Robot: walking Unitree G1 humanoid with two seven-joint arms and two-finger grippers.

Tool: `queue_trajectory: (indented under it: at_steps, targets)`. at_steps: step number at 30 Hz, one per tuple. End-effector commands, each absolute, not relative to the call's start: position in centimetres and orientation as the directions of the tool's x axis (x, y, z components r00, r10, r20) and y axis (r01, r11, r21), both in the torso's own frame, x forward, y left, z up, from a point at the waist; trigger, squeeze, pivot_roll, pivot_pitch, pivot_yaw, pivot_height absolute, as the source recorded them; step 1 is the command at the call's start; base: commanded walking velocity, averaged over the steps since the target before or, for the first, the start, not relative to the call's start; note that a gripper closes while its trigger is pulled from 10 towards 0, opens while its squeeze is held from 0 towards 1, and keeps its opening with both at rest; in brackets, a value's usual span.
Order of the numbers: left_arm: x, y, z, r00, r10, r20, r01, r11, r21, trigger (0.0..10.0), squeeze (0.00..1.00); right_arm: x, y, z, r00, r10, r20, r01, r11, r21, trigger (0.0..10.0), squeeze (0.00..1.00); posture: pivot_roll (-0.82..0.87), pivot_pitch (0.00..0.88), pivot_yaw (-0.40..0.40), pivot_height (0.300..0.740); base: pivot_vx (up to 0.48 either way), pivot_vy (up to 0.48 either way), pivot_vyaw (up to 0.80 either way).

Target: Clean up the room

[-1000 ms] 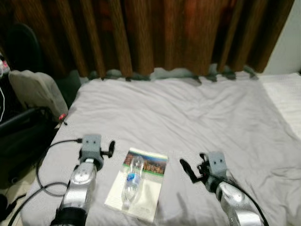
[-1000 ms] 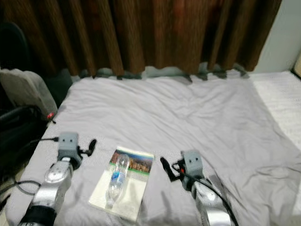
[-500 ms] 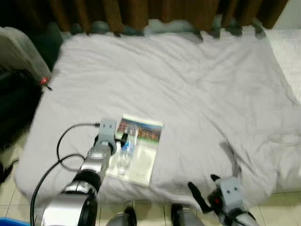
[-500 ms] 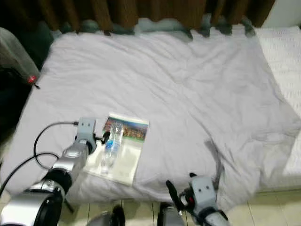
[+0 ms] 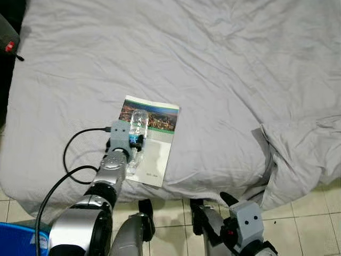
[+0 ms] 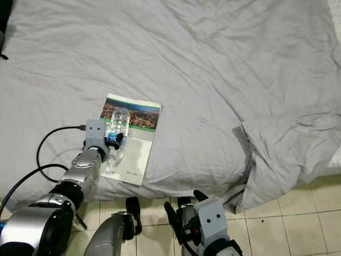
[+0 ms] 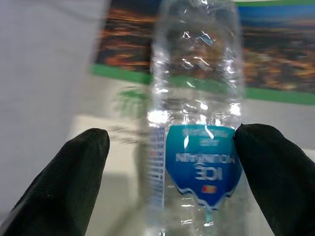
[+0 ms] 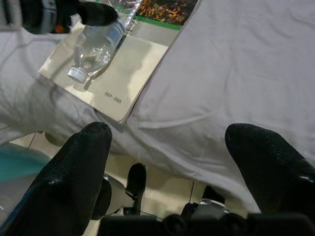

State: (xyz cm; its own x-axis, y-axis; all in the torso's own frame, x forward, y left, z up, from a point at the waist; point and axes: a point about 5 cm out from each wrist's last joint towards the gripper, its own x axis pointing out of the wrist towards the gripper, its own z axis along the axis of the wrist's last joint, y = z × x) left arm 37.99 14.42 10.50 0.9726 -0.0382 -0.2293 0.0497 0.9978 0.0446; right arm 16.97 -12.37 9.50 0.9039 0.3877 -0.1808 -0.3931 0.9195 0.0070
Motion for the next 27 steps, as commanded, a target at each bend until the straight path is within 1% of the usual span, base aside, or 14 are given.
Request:
queue_trajectory:
  at_steps: [1, 4, 7, 10, 11, 18, 20, 21, 22, 23, 24, 25, 26, 27]
  targets:
    - [36.3, 14.7, 7.3, 0.935, -0.030, -0.354, 0.027, 1.000, -0.012, 10.0, 0.00, 15.6, -12.2, 8.7, 0.891, 0.384, -0.243, -0.385, 0.922, 0.042, 10.0, 0.00, -0.35, 0.708, 0.034, 0.740, 0.000, 0.000, 0.00]
    - [36.1, 14.0, 6.9, 0.930, -0.066, -0.362, 0.041, 0.996, -0.077, 10.0, 0.00, 15.1, -12.2, 8.6, 0.888, 0.382, -0.256, -0.384, 0.922, 0.042, 10.0, 0.00, -0.36, 0.707, 0.031, 0.740, 0.000, 0.000, 0.00]
    - [36.0, 13.5, 6.7, 0.923, -0.082, -0.375, 0.065, 0.996, -0.057, 10.0, 0.00, 14.9, -12.3, 8.6, 0.887, 0.376, -0.268, -0.379, 0.924, 0.042, 10.0, 0.00, -0.36, 0.705, 0.029, 0.740, 0.000, 0.000, 0.00]
    - [35.6, 14.1, 6.0, 0.908, -0.043, -0.416, 0.046, 0.999, -0.003, 10.0, 0.00, 14.7, -12.3, 8.5, 0.884, 0.372, -0.283, -0.375, 0.926, 0.044, 10.0, 0.00, -0.36, 0.707, 0.035, 0.740, 0.000, 0.000, 0.00]
    - [35.3, 14.7, 5.6, 0.902, -0.017, -0.432, 0.028, 0.999, 0.017, 0.0, 0.00, 14.6, -12.2, 8.4, 0.883, 0.371, -0.287, -0.375, 0.926, 0.044, 10.0, 0.00, -0.36, 0.706, 0.036, 0.740, 0.000, 0.000, 0.00]
    - [35.6, 15.6, 6.2, 0.917, -0.009, -0.398, 0.015, 1.000, 0.014, 0.0, 0.00, 14.8, -12.3, 8.0, 0.883, 0.364, -0.297, -0.365, 0.929, 0.057, 10.0, 0.00, -0.34, 0.674, 0.054, 0.740, 0.000, 0.000, 0.00]
    - [35.8, 15.8, 6.5, 0.928, -0.012, -0.372, 0.022, 1.000, 0.021, 0.0, 0.00, 15.2, -12.6, 7.4, 0.885, 0.350, -0.306, -0.346, 0.936, 0.069, 10.0, 0.00, -0.32, 0.638, 0.061, 0.740, 0.000, 0.000, 0.00]
    - [35.9, 16.2, 6.8, 0.940, -0.020, -0.340, 0.026, 1.000, 0.015, 0.0, 0.00, 15.5, -13.0, 7.3, 0.892, 0.330, -0.309, -0.317, 0.944, 0.091, 10.0, 0.00, -0.30, 0.599, 0.070, 0.740, 0.000, 0.000, 0.00]
    - [35.8, 16.5, 7.0, 0.950, -0.029, -0.312, 0.037, 0.999, 0.020, 0.0, 0.00, 16.0, -13.4, 6.8, 0.895, 0.314, -0.317, -0.291, 0.949, 0.117, 10.0, 0.00, -0.27, 0.537, 0.082, 0.740, 0.000, 0.000, 0.00]
    - [35.7, 16.7, 7.0, 0.954, -0.036, -0.298, 0.045, 0.999, 0.024, 0.0, 0.00, 16.4, -13.7, 6.2, 0.896, 0.304, -0.325, -0.274, 0.952, 0.135, 10.0, 0.00, -0.26, 0.520, 0.086, 0.740, 0.000, 0.000, 0.00]
    - [35.6, 17.3, 7.1, 0.963, -0.039, -0.268, 0.050, 0.998, 0.034, 0.0, 0.00, 17.0, -14.0, 5.8, 0.896, 0.298, -0.328, -0.265, 0.954, 0.142, 10.0, 0.00, -0.23, 0.454, 0.094, 0.740, 0.000, 0.000, 0.00]
    - [35.6, 17.3, 7.1, 0.963, -0.039, -0.268, 0.050, 0.998, 0.034, 0.0, 0.00, 17.0, -14.0, 5.8, 0.896, 0.298, -0.328, -0.265, 0.954, 0.142, 10.0, 0.00, -0.23, 0.454, 0.094, 0.740, 0.000, 0.000, 0.00]
    - [35.4, 17.8, 7.1, 0.970, -0.037, -0.242, 0.049, 0.998, 0.042, 0.0, 0.00, 17.8, -14.3, 5.3, 0.897, 0.296, -0.329, -0.262, 0.954, 0.144, 10.0, 0.00, -0.19, 0.397, 0.105, 0.740, 0.000, 0.000, 0.00]
    - [35.2, 18.6, 7.5, 0.980, -0.028, -0.198, 0.040, 0.998, 0.055, 0.0, 0.00, 18.2, -14.5, 5.5, 0.901, 0.293, -0.319, -0.258, 0.955, 0.149, 10.0, 0.00, -0.19, 0.397, 0.105, 0.740, 0.000, 0.000, 0.00]
